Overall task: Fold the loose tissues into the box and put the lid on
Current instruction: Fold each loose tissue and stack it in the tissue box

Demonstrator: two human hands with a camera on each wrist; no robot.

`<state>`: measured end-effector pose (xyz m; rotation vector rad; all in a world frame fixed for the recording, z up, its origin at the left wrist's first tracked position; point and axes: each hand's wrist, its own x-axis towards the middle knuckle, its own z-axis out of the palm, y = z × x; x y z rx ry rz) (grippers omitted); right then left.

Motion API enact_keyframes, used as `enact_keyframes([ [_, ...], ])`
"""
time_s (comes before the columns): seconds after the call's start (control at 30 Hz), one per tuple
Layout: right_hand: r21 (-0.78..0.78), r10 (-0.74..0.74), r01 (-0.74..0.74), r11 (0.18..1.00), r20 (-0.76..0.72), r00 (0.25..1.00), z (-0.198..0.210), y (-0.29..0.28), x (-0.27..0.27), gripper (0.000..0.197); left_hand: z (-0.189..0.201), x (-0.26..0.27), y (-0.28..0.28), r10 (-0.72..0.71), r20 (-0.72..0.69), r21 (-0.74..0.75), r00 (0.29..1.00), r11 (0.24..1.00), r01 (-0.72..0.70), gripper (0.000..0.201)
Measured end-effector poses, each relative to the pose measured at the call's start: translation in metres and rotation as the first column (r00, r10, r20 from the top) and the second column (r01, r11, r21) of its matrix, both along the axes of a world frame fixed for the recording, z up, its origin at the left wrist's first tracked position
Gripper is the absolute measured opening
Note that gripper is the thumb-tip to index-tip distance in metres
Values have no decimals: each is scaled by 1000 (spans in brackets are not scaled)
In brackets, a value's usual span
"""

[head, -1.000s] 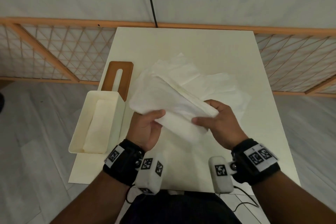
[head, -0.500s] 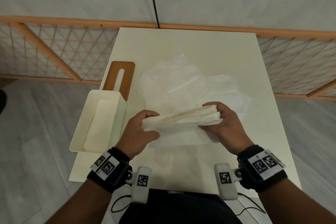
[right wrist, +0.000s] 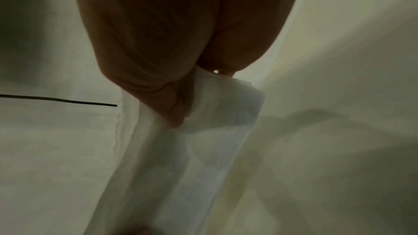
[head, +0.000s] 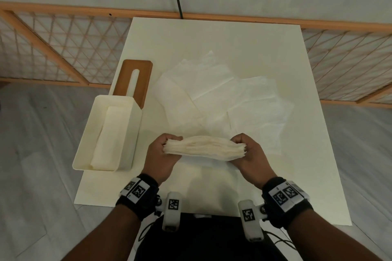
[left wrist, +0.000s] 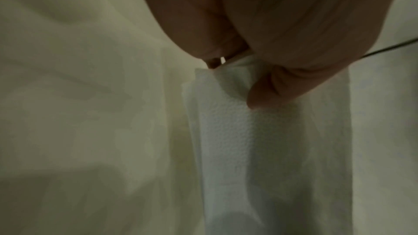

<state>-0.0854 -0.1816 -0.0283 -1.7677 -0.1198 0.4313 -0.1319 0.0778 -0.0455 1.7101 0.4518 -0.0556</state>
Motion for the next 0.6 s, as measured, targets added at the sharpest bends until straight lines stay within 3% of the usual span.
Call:
enact_keyframes([
  [0.17,-155,28,-31,987,-26,999,-23,-5,-10,28,-14,-7,-7,-48,-20,94,999,994,50,46],
  [0.37,-206,21,-23,978,-13,1000,-17,-6,-6,28,-6,-6,-9,-62,-17,112,998,992,63,38],
  [0.5,-71,-50,47,996,-32,998,16,-3,7,31,23,3,-5,24,-35,-16,999,1000,-24,37],
  [0.6,137,-68,100,985,-220,973,45,-1,19,46,39,10,-1,104,-66,-195,992,974,-115,39],
])
